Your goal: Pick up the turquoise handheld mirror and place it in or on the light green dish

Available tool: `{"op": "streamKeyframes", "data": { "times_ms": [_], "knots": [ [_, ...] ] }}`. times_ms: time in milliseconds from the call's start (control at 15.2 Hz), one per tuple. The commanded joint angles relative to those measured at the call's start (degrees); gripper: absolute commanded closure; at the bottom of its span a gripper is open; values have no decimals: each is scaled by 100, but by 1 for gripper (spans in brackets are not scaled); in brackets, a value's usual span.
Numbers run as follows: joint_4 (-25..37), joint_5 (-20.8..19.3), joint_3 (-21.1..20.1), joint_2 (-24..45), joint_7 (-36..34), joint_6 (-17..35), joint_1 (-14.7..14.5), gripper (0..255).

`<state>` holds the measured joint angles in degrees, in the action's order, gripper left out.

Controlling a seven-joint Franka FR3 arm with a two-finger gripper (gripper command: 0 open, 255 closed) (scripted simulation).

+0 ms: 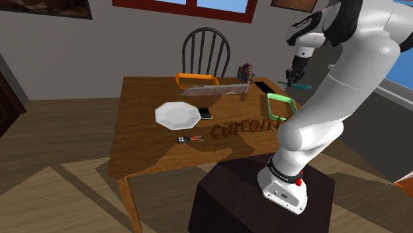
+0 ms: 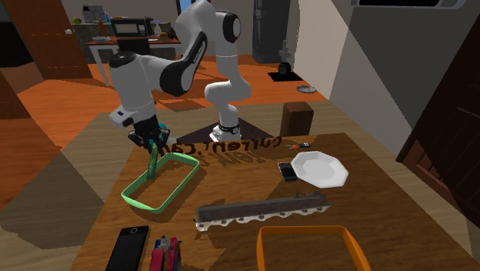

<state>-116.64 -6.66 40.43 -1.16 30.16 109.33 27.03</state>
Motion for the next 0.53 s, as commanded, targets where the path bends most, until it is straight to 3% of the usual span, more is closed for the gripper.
{"op": "streamKeyframes", "data": {
  "times_ms": [0,462],
  "knots": [
    [-47,58,24,103,62,136,19,255],
    [-374,213,45,359,146,667,50,255]
  ]
}}
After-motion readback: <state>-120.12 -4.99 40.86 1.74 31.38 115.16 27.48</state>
